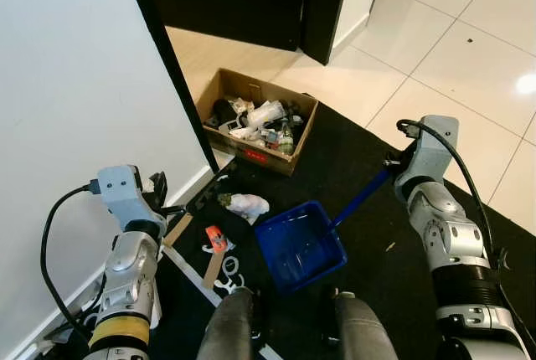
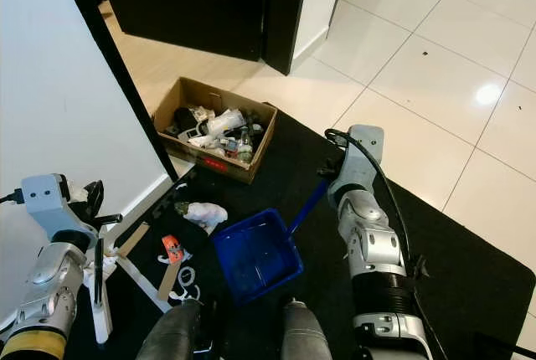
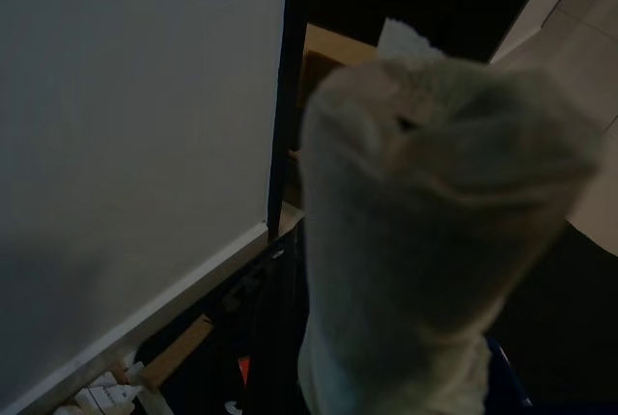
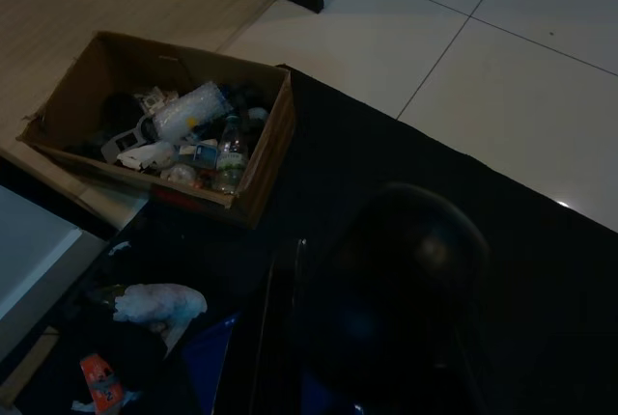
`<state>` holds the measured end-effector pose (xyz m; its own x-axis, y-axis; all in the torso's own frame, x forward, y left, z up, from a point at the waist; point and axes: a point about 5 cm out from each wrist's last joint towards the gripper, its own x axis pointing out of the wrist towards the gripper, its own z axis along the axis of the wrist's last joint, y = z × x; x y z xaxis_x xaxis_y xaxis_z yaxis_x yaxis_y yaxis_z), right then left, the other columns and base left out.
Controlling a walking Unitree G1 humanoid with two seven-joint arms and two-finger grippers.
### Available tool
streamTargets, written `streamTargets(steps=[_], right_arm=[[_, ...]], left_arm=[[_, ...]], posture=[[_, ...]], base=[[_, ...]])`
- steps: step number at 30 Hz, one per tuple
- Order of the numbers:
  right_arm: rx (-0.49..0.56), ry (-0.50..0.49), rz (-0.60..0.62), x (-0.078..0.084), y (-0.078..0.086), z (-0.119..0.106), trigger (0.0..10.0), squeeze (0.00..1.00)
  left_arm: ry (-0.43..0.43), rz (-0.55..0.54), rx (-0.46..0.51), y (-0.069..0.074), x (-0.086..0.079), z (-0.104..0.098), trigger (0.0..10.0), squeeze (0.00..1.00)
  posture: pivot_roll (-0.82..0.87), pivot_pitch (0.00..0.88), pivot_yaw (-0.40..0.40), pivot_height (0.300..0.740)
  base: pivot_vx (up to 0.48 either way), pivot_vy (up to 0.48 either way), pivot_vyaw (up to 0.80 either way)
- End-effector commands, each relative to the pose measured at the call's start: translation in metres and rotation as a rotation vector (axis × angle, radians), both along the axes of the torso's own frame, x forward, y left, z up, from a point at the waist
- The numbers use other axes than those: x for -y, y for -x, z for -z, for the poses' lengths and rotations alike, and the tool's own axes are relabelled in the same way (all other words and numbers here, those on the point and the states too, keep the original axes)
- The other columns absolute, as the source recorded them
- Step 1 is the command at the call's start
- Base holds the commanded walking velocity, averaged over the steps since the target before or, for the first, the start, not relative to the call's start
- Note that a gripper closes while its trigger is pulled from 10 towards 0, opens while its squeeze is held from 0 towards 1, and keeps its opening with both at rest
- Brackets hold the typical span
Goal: Sweep floor
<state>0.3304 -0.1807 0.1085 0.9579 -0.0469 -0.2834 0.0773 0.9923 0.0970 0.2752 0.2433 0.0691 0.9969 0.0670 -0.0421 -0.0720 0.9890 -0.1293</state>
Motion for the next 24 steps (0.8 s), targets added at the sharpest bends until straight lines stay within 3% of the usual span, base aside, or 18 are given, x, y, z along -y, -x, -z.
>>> streamTargets(steps=[1,6,7,15,23,24], right_arm=[[-0.106,-0.037,-0.033,-0.007,0.007,0.023,10.0,0.00],[-0.124,-0.059,-0.028,-0.009,0.004,0.025,10.0,0.00],[-0.108,-0.053,-0.046,-0.013,-0.006,0.016,10.0,0.00],[-0.088,-0.025,-0.115,-0.030,-0.024,0.002,10.0,0.00],[-0.084,0.005,-0.166,-0.050,-0.027,0.001,10.0,0.00],[-0.108,0.002,-0.173,-0.056,-0.024,0.008,10.0,0.00]], left_arm=[[-0.015,-0.010,-0.014,0.004,-0.002,0.005,10.0,0.00],[-0.014,-0.010,-0.014,0.004,-0.002,0.005,10.0,0.00],[-0.014,-0.012,-0.017,0.003,-0.002,0.006,10.0,0.00],[-0.006,-0.012,0.033,-0.006,-0.004,0.002,10.0,0.00],[0.072,-0.061,0.066,-0.011,-0.023,-0.004,10.0,0.00],[0.111,-0.101,0.088,-0.008,-0.032,-0.007,10.0,0.00]], posture=[[0.03,0.195,0.013,0.740],[0.03,0.199,0.015,0.740],[0.03,0.201,0.015,0.740],[0.03,0.207,0.011,0.740],[0.02,0.216,0.020,0.740],[0.02,0.221,0.021,0.740]], base=[[0.000,0.000,0.00],[0.000,0.000,0.00],[0.000,0.000,0.00],[0.000,0.000,0.00],[0.000,0.000,0.00],[0.000,0.000,0.00]])
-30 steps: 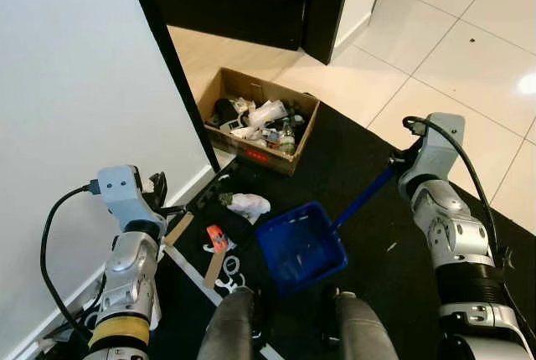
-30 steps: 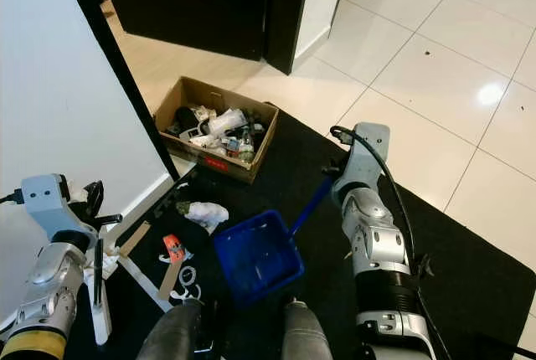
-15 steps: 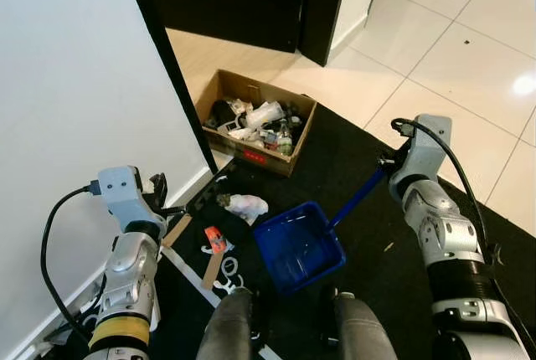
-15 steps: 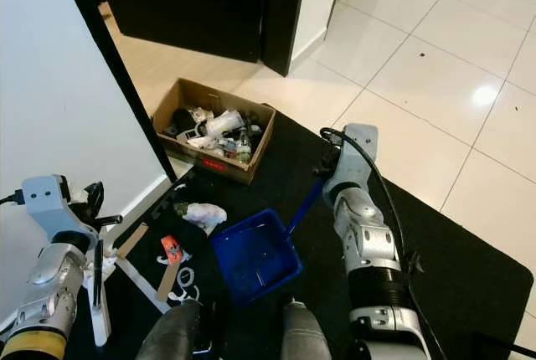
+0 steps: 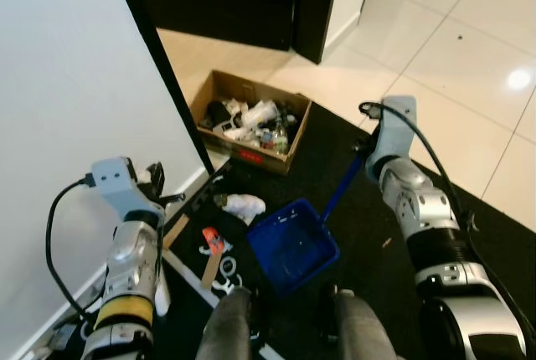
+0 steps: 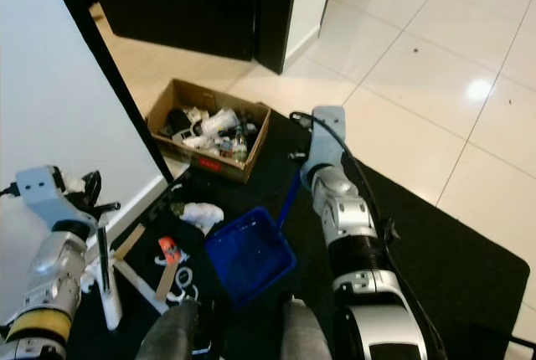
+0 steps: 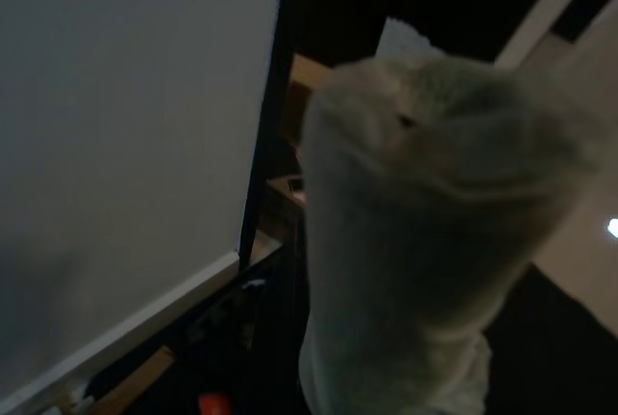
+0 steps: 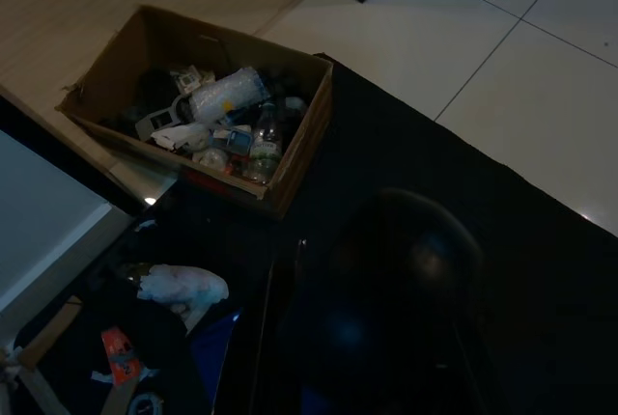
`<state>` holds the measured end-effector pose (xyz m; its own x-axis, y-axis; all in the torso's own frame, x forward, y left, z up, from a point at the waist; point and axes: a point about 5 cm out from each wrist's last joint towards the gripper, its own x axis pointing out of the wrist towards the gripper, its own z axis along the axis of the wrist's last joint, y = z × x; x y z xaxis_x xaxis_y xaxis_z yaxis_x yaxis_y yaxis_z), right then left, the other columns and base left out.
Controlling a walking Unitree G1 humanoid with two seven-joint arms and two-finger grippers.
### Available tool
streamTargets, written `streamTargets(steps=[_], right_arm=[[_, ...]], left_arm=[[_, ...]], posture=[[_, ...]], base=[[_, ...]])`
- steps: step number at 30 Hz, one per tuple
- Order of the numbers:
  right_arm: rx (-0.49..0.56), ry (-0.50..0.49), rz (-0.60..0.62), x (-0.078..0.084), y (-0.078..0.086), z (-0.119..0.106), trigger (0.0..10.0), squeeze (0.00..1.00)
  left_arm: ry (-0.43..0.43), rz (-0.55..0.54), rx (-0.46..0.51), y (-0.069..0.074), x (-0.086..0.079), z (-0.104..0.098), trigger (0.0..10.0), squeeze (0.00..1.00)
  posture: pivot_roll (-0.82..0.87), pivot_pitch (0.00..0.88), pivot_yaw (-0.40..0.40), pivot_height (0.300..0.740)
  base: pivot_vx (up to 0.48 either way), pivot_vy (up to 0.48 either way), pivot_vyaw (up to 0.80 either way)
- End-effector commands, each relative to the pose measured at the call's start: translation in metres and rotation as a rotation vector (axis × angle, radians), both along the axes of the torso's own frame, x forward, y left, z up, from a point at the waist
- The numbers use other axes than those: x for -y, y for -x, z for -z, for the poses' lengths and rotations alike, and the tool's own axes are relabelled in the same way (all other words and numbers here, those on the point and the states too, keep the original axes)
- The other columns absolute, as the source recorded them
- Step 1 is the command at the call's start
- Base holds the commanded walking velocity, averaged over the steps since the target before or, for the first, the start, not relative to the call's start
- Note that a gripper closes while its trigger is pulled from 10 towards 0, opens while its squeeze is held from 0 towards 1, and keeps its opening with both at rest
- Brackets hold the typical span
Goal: Sweep floor
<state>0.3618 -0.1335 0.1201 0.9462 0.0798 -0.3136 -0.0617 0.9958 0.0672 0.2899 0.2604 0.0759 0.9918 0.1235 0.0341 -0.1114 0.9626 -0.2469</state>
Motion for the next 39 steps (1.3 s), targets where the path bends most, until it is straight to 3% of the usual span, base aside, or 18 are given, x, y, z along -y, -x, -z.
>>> streamTargets(steps=[1,5,6,10,12,13,14,15,16,21,25,29,30,31,34,35,36,39], right_arm=[[-0.079,-0.023,-0.029,-0.009,0.007,0.019,10.0,0.00],[-0.104,-0.026,-0.027,-0.013,0.009,0.025,10.0,0.00],[-0.110,-0.038,-0.028,-0.016,0.009,0.026,10.0,0.00],[-0.106,-0.055,-0.030,-0.020,0.007,0.024,10.0,0.00],[-0.088,-0.079,-0.025,-0.021,0.005,0.019,10.0,0.00],[-0.088,-0.079,-0.025,-0.021,0.005,0.019,10.0,0.00],[-0.077,-0.091,-0.023,-0.021,0.004,0.016,10.0,0.00],[-0.077,-0.091,-0.023,-0.021,0.004,0.016,10.0,0.00],[-0.075,-0.092,-0.023,-0.021,0.003,0.016,10.0,0.00],[-0.074,-0.093,-0.019,-0.019,0.004,0.016,10.0,0.00],[-0.074,-0.092,-0.009,-0.016,0.004,0.017,10.0,0.00],[-0.074,-0.090,-0.009,-0.015,0.004,0.017,10.0,0.00],[-0.072,-0.086,-0.008,-0.015,0.004,0.016,10.0,0.00],[-0.072,-0.085,-0.009,-0.016,0.004,0.016,10.0,0.00],[-0.071,-0.084,-0.010,-0.016,0.004,0.016,10.0,0.00],[-0.070,-0.084,-0.011,-0.016,0.003,0.016,10.0,0.00],[-0.069,-0.083,-0.011,-0.016,0.003,0.015,10.0,0.00],[-0.068,-0.082,-0.010,-0.016,0.003,0.015,10.0,0.00]], left_arm=[[0.001,-0.044,-0.002,0.006,-0.015,0.000,10.0,0.00],[-0.006,-0.014,-0.008,0.010,-0.015,0.004,10.0,0.00],[-0.005,0.004,-0.047,0.014,-0.015,0.011,10.0,0.00],[0.039,-0.026,-0.075,0.022,-0.020,0.022,10.0,0.00],[0.166,-0.052,-0.063,0.026,-0.024,0.029,10.0,0.00],[0.166,-0.052,-0.063,0.026,-0.024,0.029,10.0,0.00],[0.301,-0.014,-0.038,0.028,-0.018,0.033,10.0,0.00],[0.301,-0.014,-0.038,0.028,-0.018,0.033,10.0,0.00],[0.394,0.011,-0.020,0.028,-0.010,0.036,10.0,0.00],[0.511,0.017,0.019,0.026,0.004,0.037,10.0,0.00],[0.628,0.032,0.040,0.019,0.026,0.034,10.0,0.00],[0.657,0.061,0.045,0.017,0.039,0.032,10.0,0.00],[0.679,0.132,0.054,0.013,0.060,0.025,10.0,0.00],[0.697,0.162,0.063,0.011,0.070,0.021,10.0,0.00],[0.714,0.180,0.069,0.009,0.077,0.019,10.0,0.00],[0.729,0.199,0.074,0.007,0.084,0.016,10.0,0.00],[0.763,0.258,0.087,0.002,0.102,0.007,10.0,0.00],[0.780,0.293,0.100,-0.001,0.114,0.000,10.0,0.00]], posture=[[0.02,0.221,0.021,0.740],[0.03,0.223,0.021,0.740],[0.03,0.223,0.020,0.740],[0.02,0.225,0.019,0.740],[0.02,0.225,0.016,0.740],[0.02,0.225,0.016,0.740],[0.01,0.228,0.009,0.740],[0.01,0.228,0.009,0.740],[0.01,0.229,0.008,0.740],[0.00,0.230,0.009,0.740],[0.00,0.233,0.010,0.740],[0.00,0.235,0.011,0.740],[0.00,0.235,0.008,0.740],[0.00,0.236,0.008,0.740],[0.00,0.236,0.007,0.740],[0.00,0.236,0.006,0.740],[0.00,0.236,0.006,0.740],[-0.01,0.236,0.006,0.740]], base=[[0.000,0.000,0.00],[0.000,0.000,0.00],[0.000,0.000,0.00],[0.000,0.000,0.00],[0.000,0.000,0.00],[0.000,0.000,0.00],[0.000,0.000,0.00],[0.000,0.000,0.00],[0.000,0.000,0.00],[0.000,0.000,0.00],[0.000,0.000,0.00],[0.000,0.000,0.00],[0.000,0.000,0.00],[0.000,0.000,0.00],[0.000,0.000,0.00],[0.000,0.000,0.00],[0.000,0.000,0.00],[0.000,0.000,0.00]])
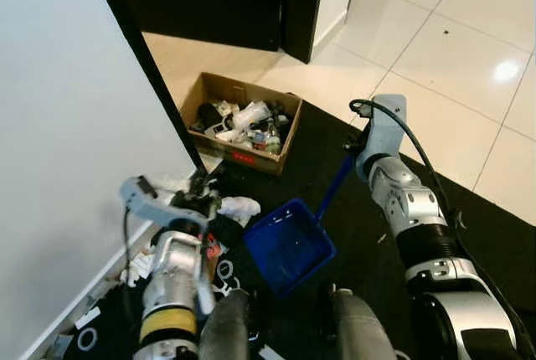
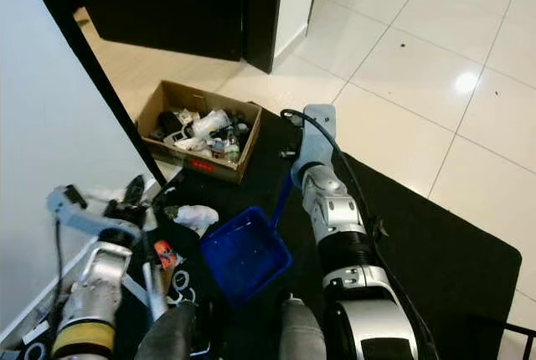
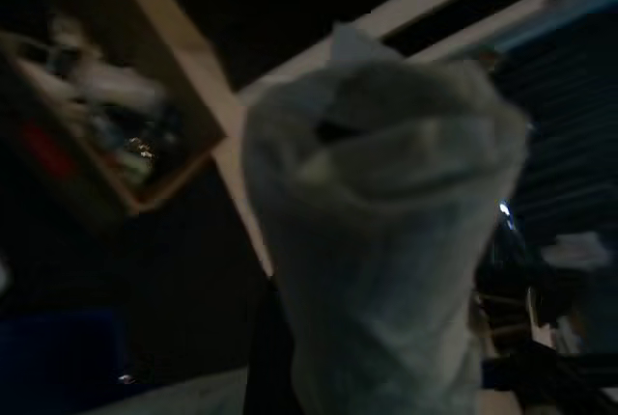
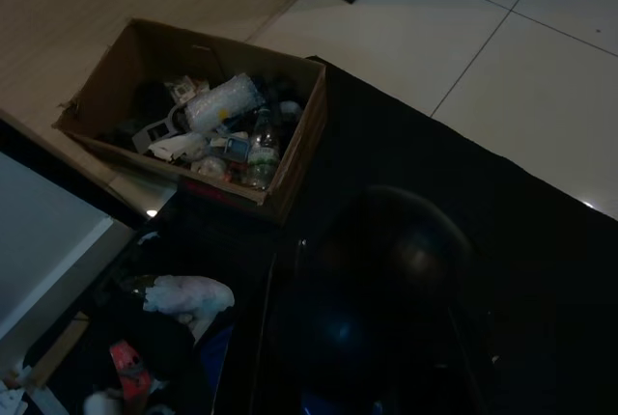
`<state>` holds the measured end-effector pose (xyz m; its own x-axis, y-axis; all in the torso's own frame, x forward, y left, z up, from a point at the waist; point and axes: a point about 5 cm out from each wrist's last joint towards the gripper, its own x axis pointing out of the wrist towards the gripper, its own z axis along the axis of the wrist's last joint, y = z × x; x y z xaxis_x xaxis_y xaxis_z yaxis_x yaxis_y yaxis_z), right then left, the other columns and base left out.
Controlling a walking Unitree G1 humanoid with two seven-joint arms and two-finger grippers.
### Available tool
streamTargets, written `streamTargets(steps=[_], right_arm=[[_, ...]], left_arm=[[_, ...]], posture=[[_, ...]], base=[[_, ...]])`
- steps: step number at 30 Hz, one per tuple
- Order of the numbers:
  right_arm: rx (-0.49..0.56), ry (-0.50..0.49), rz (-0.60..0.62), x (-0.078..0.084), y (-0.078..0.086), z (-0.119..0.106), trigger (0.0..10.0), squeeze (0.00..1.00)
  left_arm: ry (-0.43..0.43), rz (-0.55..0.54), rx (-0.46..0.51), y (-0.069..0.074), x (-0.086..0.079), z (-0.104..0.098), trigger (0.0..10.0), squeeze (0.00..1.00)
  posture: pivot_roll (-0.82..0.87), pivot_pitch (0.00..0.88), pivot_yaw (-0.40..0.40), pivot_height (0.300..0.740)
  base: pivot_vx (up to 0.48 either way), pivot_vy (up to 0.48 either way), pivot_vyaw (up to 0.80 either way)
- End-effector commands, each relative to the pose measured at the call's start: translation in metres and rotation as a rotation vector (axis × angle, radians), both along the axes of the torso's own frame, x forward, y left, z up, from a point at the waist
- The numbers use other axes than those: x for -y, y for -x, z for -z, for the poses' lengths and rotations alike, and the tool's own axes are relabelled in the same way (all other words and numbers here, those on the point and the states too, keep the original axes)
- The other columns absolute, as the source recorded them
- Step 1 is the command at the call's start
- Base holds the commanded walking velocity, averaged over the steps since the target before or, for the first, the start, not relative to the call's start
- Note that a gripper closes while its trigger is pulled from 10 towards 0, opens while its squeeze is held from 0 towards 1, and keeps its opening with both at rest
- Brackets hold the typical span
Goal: Sweep floor
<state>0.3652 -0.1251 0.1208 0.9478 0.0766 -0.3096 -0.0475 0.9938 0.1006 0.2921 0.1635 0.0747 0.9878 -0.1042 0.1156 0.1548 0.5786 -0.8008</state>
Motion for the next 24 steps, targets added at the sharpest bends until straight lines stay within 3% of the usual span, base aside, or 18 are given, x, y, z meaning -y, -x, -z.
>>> streamTargets(steps=[1,18,21,24], right_arm=[[-0.069,-0.049,-0.024,-0.007,0.007,0.016,10.0,0.00],[-0.070,-0.051,-0.026,-0.007,0.007,0.017,10.0,0.00],[-0.071,-0.050,-0.026,-0.007,0.007,0.017,10.0,0.00],[-0.073,-0.051,-0.023,-0.006,0.007,0.018,10.0,0.00]], left_arm=[[0.106,0.028,0.016,-0.001,0.021,-0.004,10.0,0.00],[0.266,0.078,0.110,-0.014,0.055,-0.046,10.0,0.00],[0.248,0.072,0.123,-0.014,0.050,-0.050,10.0,0.00],[0.161,0.041,0.170,-0.012,0.025,-0.063,10.0,0.00]], posture=[[-0.01,0.235,0.005,0.740],[0.00,0.225,0.002,0.740],[0.00,0.225,0.005,0.740],[0.00,0.226,0.007,0.740]], base=[[0.000,0.000,0.00],[0.000,0.000,0.00],[0.000,0.000,0.00],[0.000,0.000,0.00]])
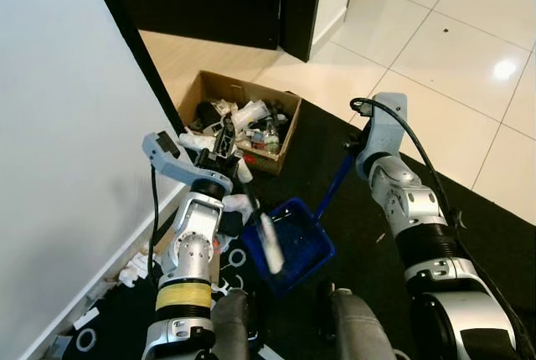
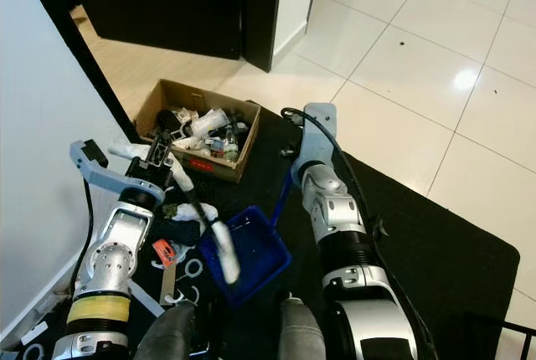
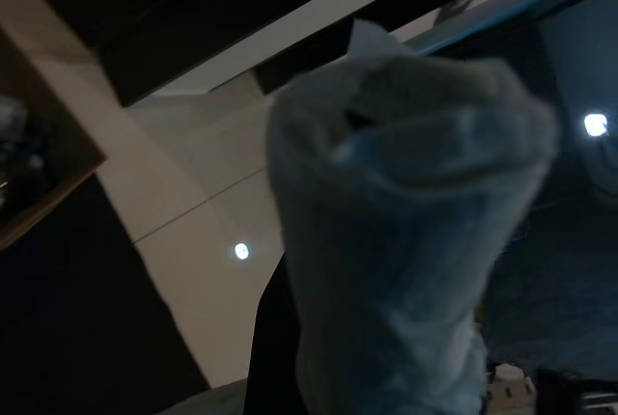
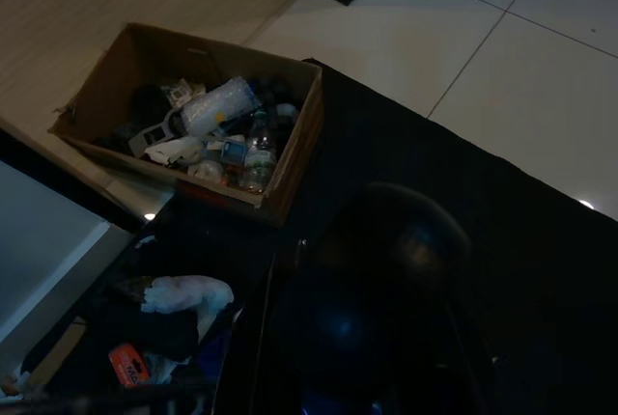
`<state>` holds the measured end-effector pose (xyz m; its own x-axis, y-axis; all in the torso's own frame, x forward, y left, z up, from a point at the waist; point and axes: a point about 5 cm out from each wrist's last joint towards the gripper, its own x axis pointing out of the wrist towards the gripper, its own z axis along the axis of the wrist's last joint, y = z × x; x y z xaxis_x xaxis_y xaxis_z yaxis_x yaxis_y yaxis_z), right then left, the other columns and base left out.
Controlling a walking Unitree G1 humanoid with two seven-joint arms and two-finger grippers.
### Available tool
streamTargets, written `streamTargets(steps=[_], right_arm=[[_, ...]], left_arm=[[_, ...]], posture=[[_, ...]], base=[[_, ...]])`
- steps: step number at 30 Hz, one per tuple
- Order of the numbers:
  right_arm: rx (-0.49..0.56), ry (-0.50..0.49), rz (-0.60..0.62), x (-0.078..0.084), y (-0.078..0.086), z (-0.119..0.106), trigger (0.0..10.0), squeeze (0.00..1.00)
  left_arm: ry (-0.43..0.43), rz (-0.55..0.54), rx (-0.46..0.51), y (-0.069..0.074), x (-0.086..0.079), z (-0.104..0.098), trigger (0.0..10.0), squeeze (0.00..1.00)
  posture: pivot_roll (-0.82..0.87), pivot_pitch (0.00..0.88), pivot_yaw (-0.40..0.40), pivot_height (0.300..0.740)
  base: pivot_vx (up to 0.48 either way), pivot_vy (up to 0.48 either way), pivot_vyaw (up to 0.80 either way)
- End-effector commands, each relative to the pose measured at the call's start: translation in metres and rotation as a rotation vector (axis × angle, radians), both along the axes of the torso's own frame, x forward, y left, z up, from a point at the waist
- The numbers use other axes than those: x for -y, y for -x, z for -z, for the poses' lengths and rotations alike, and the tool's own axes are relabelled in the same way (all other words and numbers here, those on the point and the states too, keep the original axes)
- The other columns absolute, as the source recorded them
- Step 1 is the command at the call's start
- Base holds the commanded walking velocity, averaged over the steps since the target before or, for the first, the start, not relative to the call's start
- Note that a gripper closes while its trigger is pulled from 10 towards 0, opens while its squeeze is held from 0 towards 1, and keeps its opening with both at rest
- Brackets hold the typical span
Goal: Sweep floor
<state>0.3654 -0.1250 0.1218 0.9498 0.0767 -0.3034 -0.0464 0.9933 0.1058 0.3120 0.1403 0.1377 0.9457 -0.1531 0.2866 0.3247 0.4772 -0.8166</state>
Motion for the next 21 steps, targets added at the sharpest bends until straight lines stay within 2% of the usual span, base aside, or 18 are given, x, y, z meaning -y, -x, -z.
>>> streamTargets(steps=[1,2,3,5,6,8,10,15,17,18,19,20,21], right_arm=[[-0.079,-0.045,-0.025,-0.006,0.008,0.019,10.0,0.00],[-0.081,-0.045,-0.024,-0.006,0.008,0.020,10.0,0.00],[-0.081,-0.045,-0.024,-0.006,0.008,0.020,10.0,0.00],[-0.084,-0.046,-0.024,-0.006,0.009,0.021,10.0,0.00],[-0.084,-0.046,-0.024,-0.006,0.009,0.021,10.0,0.00],[-0.087,-0.048,-0.028,-0.008,0.009,0.023,10.0,0.00],[-0.089,-0.050,-0.030,-0.009,0.009,0.023,10.0,0.00],[-0.092,-0.050,-0.031,-0.009,0.010,0.024,10.0,0.00],[-0.095,-0.049,-0.030,-0.009,0.010,0.025,10.0,0.00],[-0.095,-0.049,-0.030,-0.009,0.010,0.025,10.0,0.00],[-0.096,-0.047,-0.029,-0.008,0.011,0.026,10.0,0.00],[-0.096,-0.047,-0.029,-0.008,0.011,0.026,10.0,0.00],[-0.099,-0.044,-0.027,-0.006,0.011,0.026,10.0,0.00]], left_arm=[[0.060,-0.026,0.004,0.008,0.002,0.000,10.0,0.00],[0.010,-0.039,0.023,0.009,-0.009,-0.004,10.0,0.00],[0.010,-0.039,0.023,0.009,-0.009,-0.004,10.0,0.00],[-0.155,-0.083,0.057,0.013,-0.037,-0.013,10.0,0.00],[-0.155,-0.083,0.057,0.013,-0.037,-0.013,10.0,0.00],[-0.340,-0.155,0.083,0.021,-0.072,-0.025,10.0,0.00],[-0.452,-0.200,0.091,0.030,-0.093,-0.034,10.0,0.00],[-0.530,-0.233,0.065,0.041,-0.108,-0.033,10.0,0.00],[-0.590,-0.274,0.026,0.048,-0.122,-0.027,10.0,0.00],[-0.590,-0.274,0.026,0.048,-0.122,-0.027,10.0,0.00],[-0.630,-0.288,0.000,0.051,-0.128,-0.020,10.0,0.00],[-0.630,-0.288,0.000,0.051,-0.128,-0.020,10.0,0.00],[-0.698,-0.306,-0.067,0.056,-0.139,-0.003,10.0,0.00]], posture=[[0.00,0.226,0.007,0.740],[0.01,0.226,0.009,0.740],[0.01,0.226,0.009,0.740],[0.01,0.226,0.010,0.740],[0.01,0.226,0.010,0.740],[0.03,0.231,0.014,0.740],[0.03,0.233,0.014,0.740],[0.04,0.238,0.014,0.740],[0.03,0.240,0.012,0.740],[0.03,0.240,0.012,0.740],[0.03,0.240,0.011,0.740],[0.03,0.240,0.011,0.740],[0.03,0.241,0.008,0.740]], base=[[0.000,0.000,0.00],[0.000,0.000,0.00],[0.000,0.000,0.00],[0.000,0.000,0.00],[0.000,0.000,0.00],[0.000,0.000,0.00],[0.000,0.000,0.00],[0.000,0.000,0.00],[0.000,0.000,0.00],[0.000,0.000,0.00],[0.000,0.000,0.00],[0.000,0.000,0.00],[0.000,0.000,0.00]])
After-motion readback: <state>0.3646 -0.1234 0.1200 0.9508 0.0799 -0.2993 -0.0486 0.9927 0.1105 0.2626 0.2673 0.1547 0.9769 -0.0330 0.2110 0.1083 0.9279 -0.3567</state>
